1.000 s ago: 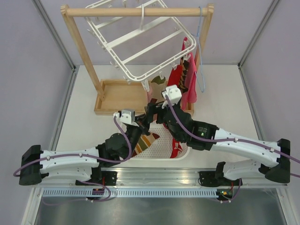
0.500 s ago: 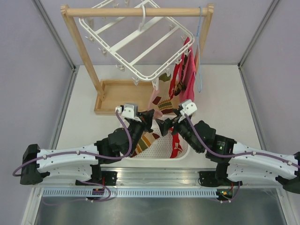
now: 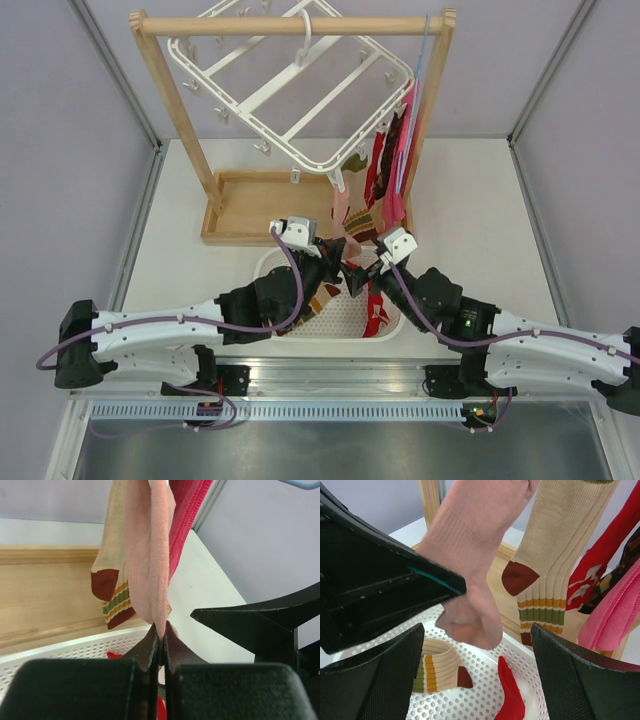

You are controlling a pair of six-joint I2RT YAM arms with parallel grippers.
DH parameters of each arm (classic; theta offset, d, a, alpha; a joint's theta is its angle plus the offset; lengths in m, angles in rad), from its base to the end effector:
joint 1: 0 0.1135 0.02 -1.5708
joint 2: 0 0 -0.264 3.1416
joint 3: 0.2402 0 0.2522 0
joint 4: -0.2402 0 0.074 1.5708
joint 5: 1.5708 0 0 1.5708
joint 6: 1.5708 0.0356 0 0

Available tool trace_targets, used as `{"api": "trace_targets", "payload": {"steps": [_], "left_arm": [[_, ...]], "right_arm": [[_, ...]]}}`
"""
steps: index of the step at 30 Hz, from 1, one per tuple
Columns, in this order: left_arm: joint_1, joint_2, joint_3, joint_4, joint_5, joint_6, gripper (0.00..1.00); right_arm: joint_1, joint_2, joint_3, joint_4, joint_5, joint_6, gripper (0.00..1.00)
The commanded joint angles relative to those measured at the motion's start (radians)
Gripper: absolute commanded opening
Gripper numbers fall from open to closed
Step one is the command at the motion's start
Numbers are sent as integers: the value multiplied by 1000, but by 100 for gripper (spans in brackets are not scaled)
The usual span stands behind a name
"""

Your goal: Remove the socks clipped to the hanger

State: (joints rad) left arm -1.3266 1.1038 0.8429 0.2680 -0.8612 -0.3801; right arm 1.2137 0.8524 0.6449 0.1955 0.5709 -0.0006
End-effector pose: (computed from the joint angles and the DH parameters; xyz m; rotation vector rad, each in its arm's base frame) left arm 0.0868 -0.2365 0.3447 0.0641 1.6042 -0.6657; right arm 0.0887 0.1828 0.3193 -0.5117 1.5190 0.4959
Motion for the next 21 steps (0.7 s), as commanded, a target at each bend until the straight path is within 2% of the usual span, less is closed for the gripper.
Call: {"api": "trace_targets", "payload": {"steps": [1, 8, 11, 12, 15, 21], "left_arm": [[-5, 14, 51, -23, 34, -63, 2], [-6, 8, 56, -24, 63, -86, 2], [-6, 7, 55, -30, 76, -101, 2], [-6, 7, 55, -32, 79, -105, 2], [-6, 5, 53, -38, 85, -121, 2], [-6, -5, 53, -41, 106, -137, 2]], "right_arm": [[3, 14, 5, 84, -17, -61, 90], [3, 76, 2, 133, -14, -107, 88], [3, 89, -4, 162, -3, -133, 83], [3, 92, -7, 170, -2, -140, 78], [1, 105, -4, 194, -3, -159, 69], [-5, 158, 3, 212, -2, -165, 68]]}}
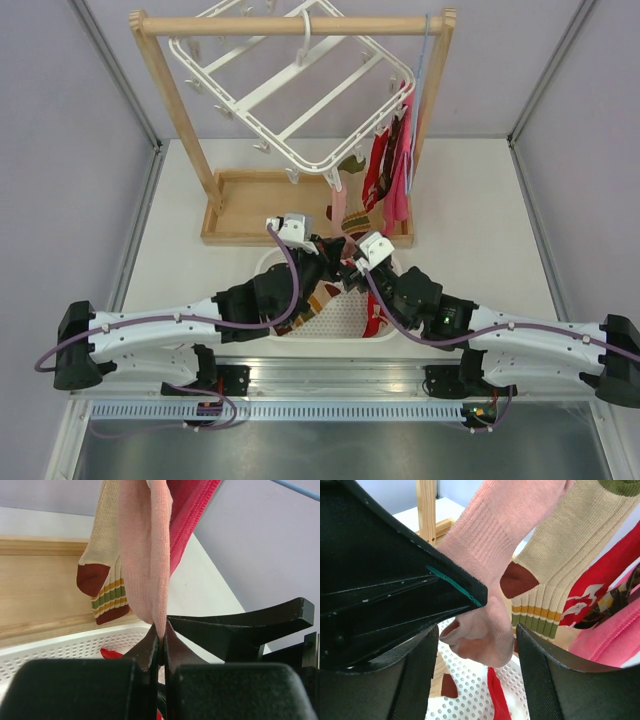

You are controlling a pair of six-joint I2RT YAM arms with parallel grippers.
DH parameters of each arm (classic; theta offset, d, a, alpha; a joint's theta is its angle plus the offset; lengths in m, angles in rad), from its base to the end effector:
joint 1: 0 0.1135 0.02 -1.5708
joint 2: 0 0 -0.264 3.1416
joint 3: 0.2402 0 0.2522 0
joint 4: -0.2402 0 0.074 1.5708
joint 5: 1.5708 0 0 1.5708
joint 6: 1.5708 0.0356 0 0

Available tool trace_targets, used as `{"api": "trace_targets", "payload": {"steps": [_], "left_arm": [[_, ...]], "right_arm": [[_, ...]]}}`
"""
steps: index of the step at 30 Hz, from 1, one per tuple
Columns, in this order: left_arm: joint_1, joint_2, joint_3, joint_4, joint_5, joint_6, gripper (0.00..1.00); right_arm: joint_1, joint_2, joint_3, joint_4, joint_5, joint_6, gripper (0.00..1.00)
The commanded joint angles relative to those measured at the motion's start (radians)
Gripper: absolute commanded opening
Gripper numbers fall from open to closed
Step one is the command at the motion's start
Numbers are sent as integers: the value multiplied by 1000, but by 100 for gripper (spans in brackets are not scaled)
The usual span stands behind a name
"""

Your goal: Remove the socks clipped to the hanger

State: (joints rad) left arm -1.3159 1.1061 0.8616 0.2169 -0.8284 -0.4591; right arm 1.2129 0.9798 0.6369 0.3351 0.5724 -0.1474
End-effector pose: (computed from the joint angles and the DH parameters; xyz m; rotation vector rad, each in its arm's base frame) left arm 0.0889 -0.2372 0.3457 0.0397 1.6361 -0.7175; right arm 0.0978 0.2065 0.3061 -0.6135 1.4672 0.3823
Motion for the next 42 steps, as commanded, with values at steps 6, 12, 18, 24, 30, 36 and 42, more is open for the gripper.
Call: {"api": "trace_targets", "payload": {"steps": [6, 12, 18, 24, 30, 36, 42], "left_arm": [[-17, -18, 22, -5, 58, -62, 2], [-17, -18, 20, -17, 43, -56, 8], [-17, -89, -4, -60, -27, -50, 100], [-16, -178, -13, -100, -87, -29, 100], [-13, -149, 51, 23, -112, 100, 100], [26, 29, 181, 163, -117, 312, 94], [147, 118, 254, 167, -43, 275, 97]], "right_arm": [[-4, 11, -8, 104, 21, -14, 35], [-3, 0, 0, 73, 89, -11, 1], [-4, 0, -8, 65, 92, 3, 1], [-4, 22, -6, 68, 80, 6, 1], [-3, 51, -3, 81, 69, 15, 1], [-3, 59, 3, 94, 38, 28, 1], [0, 50, 7, 90, 15, 34, 1]]}}
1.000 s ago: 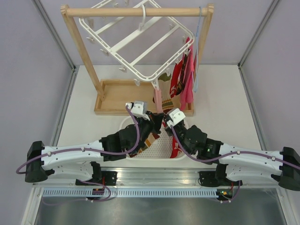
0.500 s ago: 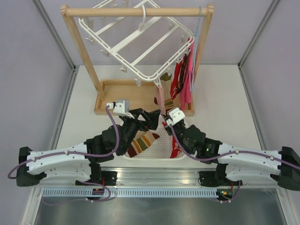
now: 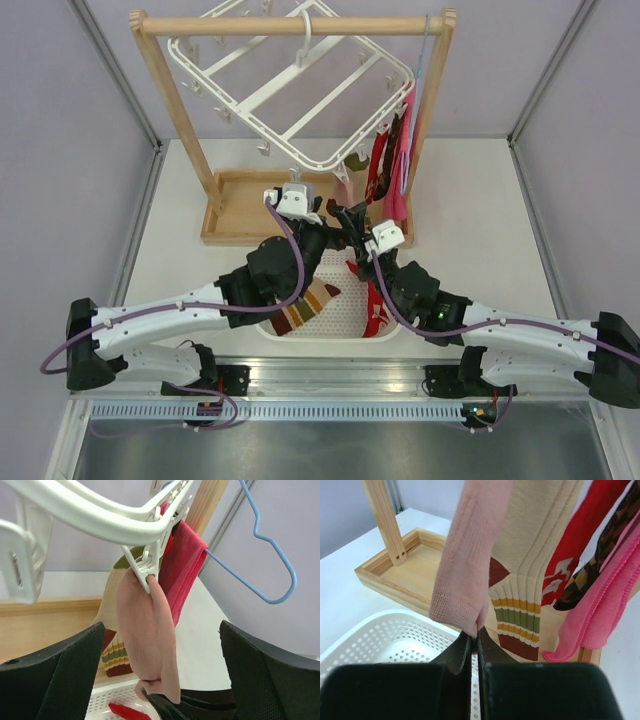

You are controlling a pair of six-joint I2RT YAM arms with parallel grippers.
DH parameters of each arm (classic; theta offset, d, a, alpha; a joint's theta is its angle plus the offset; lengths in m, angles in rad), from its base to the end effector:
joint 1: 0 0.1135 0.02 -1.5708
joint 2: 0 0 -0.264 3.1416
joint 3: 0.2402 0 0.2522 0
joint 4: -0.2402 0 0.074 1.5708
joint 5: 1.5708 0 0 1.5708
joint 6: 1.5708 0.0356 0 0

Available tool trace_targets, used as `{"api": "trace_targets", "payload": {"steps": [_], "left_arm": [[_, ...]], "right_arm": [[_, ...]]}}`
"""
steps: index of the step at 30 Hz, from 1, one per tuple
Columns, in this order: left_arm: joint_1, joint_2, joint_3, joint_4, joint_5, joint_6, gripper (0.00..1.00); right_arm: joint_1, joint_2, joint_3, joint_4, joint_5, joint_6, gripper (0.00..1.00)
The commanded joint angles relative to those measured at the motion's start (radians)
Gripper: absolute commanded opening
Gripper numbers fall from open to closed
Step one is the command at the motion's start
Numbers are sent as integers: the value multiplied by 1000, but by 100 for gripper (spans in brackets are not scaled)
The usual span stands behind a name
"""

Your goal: Remove the socks clipped to the hanger

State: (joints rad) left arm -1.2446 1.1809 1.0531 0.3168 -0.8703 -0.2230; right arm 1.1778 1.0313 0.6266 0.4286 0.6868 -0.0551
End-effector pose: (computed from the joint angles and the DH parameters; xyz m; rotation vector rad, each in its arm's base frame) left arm 0.1109 -0.2428 0.4042 -0.0020 1.4773 -0.5984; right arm 0.1107 0.2081 0.3011 -0.4100 1.5085 0.3560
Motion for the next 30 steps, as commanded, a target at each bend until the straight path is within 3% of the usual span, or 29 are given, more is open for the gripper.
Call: {"api": "trace_targets", "payload": {"steps": [1, 8, 21, 30], "left_arm": [[95, 49, 71, 67, 8, 33, 97], [122, 102, 122, 83, 25, 22, 98], [148, 16, 28, 156, -19, 4, 96], [149, 94, 110, 142, 5, 19, 96]], "right_arm": [[37, -8, 18, -5, -99, -58, 1], [39, -22, 10, -16, -112, -58, 1], [43, -68, -11, -11, -122, -51, 1], [48, -34, 2, -21, -132, -45, 1]]}}
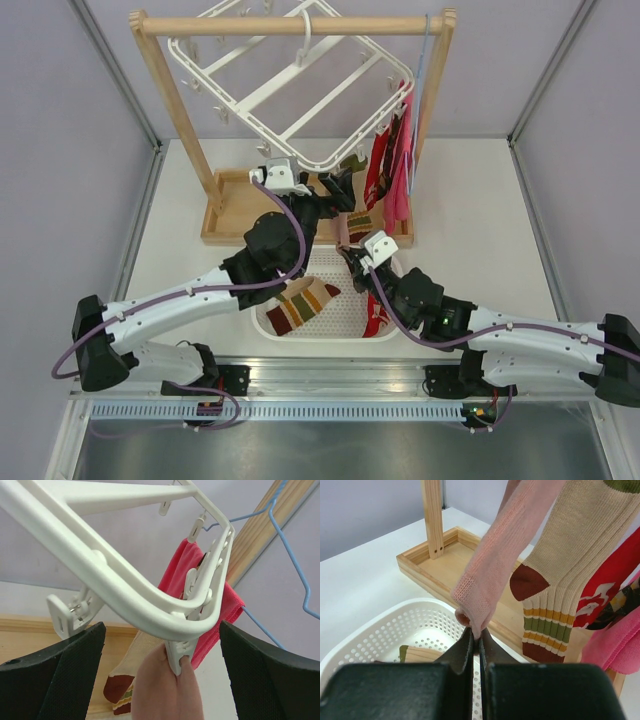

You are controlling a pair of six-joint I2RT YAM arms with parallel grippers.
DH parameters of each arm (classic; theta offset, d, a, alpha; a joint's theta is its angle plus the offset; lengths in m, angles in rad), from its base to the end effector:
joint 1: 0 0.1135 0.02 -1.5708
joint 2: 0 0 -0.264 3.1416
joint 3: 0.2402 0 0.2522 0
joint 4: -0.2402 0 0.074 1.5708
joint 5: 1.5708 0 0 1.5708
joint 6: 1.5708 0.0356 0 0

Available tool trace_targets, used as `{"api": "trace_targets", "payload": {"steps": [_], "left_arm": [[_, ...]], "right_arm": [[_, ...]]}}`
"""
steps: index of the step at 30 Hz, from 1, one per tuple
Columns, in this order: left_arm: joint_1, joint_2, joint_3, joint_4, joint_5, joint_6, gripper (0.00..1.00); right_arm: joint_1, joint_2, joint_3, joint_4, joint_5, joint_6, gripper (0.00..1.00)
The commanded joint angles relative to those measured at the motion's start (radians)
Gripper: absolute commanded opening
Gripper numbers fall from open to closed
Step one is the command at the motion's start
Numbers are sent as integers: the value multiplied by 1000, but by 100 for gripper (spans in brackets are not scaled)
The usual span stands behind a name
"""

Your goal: Remove the socks clipped to the hanger

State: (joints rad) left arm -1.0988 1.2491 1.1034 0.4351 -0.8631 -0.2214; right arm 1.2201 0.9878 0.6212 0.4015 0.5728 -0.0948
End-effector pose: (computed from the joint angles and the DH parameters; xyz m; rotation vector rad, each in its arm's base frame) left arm 0.1517 -0.2377 0.4155 -0.1607 1.3968 -0.5486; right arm 0.0967 0.2082 0.3057 -0.5513 1.4582 0.4522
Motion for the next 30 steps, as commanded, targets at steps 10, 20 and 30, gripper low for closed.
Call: {"api": "trace_targets", "payload": {"steps": [10, 20, 30], "left_arm": [[16, 41, 81, 37, 13, 20, 69], [19, 52, 88, 42, 27, 31, 2], [17, 1, 32, -62, 59, 28, 84]], "right_arm": [[9, 15, 8, 7, -25, 0, 1], [13, 18, 8, 2, -25, 3, 1], [21, -50, 20, -107, 30, 29, 1]]}}
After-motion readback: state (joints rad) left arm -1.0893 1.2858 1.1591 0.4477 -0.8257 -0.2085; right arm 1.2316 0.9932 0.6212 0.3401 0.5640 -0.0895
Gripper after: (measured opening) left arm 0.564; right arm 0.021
